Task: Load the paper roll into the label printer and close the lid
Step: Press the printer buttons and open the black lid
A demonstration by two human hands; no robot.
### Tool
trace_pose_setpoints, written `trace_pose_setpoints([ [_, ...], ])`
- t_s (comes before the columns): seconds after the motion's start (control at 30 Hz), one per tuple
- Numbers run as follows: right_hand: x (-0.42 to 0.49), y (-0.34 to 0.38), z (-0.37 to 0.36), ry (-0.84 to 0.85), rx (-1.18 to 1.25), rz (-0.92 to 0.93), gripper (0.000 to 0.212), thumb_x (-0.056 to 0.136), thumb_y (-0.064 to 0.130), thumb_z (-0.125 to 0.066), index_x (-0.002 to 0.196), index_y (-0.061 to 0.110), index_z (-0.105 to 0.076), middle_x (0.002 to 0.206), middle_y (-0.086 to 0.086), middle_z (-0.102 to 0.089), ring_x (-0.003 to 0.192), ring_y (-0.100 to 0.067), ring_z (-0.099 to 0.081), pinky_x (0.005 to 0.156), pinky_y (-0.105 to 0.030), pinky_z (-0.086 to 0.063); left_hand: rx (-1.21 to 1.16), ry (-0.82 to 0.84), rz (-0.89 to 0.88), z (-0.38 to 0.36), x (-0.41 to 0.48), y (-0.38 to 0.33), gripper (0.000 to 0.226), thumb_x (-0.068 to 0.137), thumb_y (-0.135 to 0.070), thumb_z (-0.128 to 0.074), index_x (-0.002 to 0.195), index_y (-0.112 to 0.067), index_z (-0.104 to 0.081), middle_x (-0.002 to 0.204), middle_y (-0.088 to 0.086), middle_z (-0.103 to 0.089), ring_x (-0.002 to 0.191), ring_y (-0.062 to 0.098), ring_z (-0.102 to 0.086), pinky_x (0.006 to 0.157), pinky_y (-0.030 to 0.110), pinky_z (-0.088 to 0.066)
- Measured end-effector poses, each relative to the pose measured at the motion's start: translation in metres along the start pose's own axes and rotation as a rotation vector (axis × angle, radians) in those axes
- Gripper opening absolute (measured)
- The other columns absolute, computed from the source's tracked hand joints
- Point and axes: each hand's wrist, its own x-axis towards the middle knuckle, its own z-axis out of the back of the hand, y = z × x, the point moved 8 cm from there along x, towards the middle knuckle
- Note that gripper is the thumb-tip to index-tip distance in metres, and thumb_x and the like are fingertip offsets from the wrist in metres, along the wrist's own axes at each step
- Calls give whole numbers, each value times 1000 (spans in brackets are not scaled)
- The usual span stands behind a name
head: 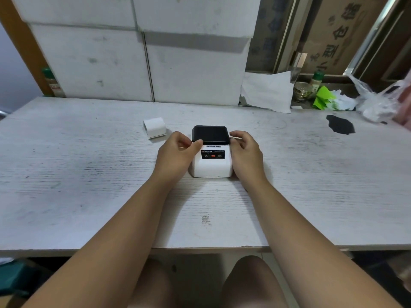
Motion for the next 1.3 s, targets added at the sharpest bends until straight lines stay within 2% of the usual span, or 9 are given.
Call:
trace_pose_setpoints([
  [0.13,1,-1,0,3,23,4,15,92,17,-46,98,27,-57,92,10,-66,84,-14,-63,73,-29,-49,-55,13,7,-1,3,0,25,79,-35,-71,89,-16,-58,85,-10,-61,74,4,-55,64,18,-42],
  [0.33,4,-2,-2,4,87,-7,31,84,13,-50,103,27,-70,103,10,-71,99,-13,-67,92,-37,-54,-123,18,-14,0,4,-2,23,77,-27,-74,91,-12,-63,78,-10,-65,67,-2,-57,52,-1,-39],
  [0.53,2,2,-5,45,78,20,43,88,11,-46,124,26,-66,121,2,-58,110,-12,-59,101,-34,-48,-137,27,-24,-2,1,-1,22,78,-29,-73,91,-17,-59,86,-5,-68,75,3,-62,64,18,-43],
  [0.67,0,4,-3,57,92,32,40,90,10,-49,124,25,-65,123,1,-58,107,-11,-60,98,-28,-48,-163,24,-50,-2,0,-3,24,79,-26,-73,96,-18,-57,94,-5,-66,81,5,-64,68,19,-44],
  [0.77,-1,5,-1,35,118,47,37,88,9,-52,119,24,-67,116,1,-65,103,-12,-64,93,-29,-52,-193,19,-77,-1,0,-5,29,79,-22,-73,101,-22,-54,100,-12,-61,88,4,-64,73,19,-47],
  [0.93,0,5,9,-52,230,50,15,87,15,-64,94,27,-58,89,9,-65,90,-12,-65,86,-28,-52,-253,18,-107,-2,3,-3,30,76,-17,-76,91,-31,-54,106,-7,-64,109,15,-63,99,36,-48],
  [1.07,4,4,11,-80,220,50,14,89,19,-61,77,25,-62,94,9,-70,91,-11,-66,85,-29,-50,-251,35,-129,-4,2,-6,30,79,-16,-73,93,-33,-54,110,-12,-61,119,11,-54,100,27,-42],
  [1.17,6,1,1,0,181,40,22,88,13,-57,95,29,-70,115,7,-69,101,-10,-65,91,-30,-53,-251,62,-128,-6,1,-7,29,83,-16,-69,102,-29,-53,120,-14,-58,123,5,-48,94,18,-37],
  [1.3,2,8,-9,109,103,97,49,89,7,-51,132,30,-54,136,6,-54,111,-2,-57,94,-18,-46,-271,141,-142,-13,-1,-12,29,89,-12,-62,109,-29,-50,129,-20,-52,128,1,-42,81,5,-40],
])
